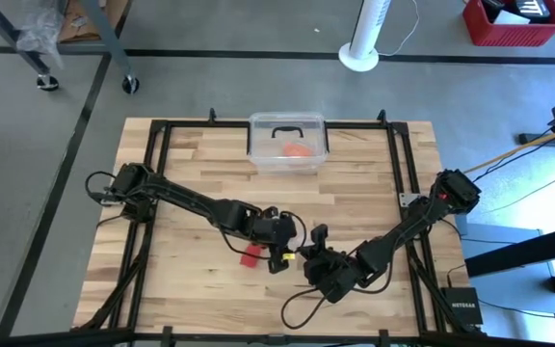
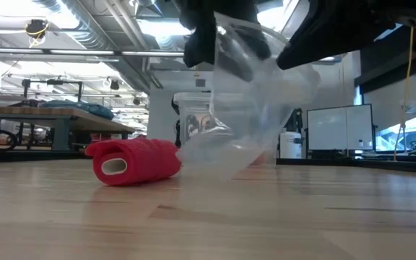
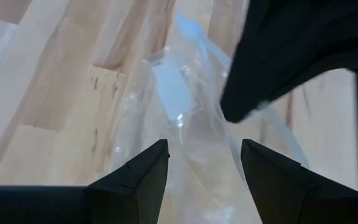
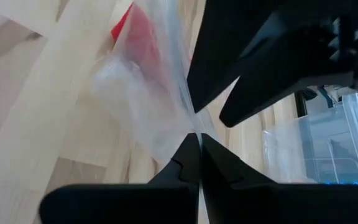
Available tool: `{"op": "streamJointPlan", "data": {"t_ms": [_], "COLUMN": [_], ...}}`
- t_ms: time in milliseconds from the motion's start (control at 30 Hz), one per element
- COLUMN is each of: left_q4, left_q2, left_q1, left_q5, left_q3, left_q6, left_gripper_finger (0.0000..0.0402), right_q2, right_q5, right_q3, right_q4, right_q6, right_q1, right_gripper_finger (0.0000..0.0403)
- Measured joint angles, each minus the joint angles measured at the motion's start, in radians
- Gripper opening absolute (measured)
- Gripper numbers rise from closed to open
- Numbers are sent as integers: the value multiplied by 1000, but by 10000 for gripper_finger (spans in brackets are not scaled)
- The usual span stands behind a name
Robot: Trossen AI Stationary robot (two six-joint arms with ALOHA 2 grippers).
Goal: Roll bandage
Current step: Open the transparent zip bag
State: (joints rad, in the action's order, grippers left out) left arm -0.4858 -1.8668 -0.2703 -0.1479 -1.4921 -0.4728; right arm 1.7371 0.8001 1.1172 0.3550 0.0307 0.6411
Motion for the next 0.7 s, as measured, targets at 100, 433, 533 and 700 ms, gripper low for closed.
{"op": "streamJointPlan", "data": {"t_ms": [100,433,533,700], "left_q4": [-3,9,36,79], "left_q2": [0,27,29,31], "left_q1": [2,3,0,-11], "left_q5": [-15,-15,-13,8], "left_q3": [0,-2,-2,-2], "left_q6": [0,5,21,43], "left_gripper_finger": [194,194,194,194], "right_q2": [0,0,0,0], "right_q5": [-1,-34,-34,-34], "right_q3": [0,0,0,0], "right_q4": [-2,-11,-12,-12], "right_q6": [0,0,0,0], "right_q1": [0,0,0,0], "right_gripper_finger": [5,5,5,5]}}
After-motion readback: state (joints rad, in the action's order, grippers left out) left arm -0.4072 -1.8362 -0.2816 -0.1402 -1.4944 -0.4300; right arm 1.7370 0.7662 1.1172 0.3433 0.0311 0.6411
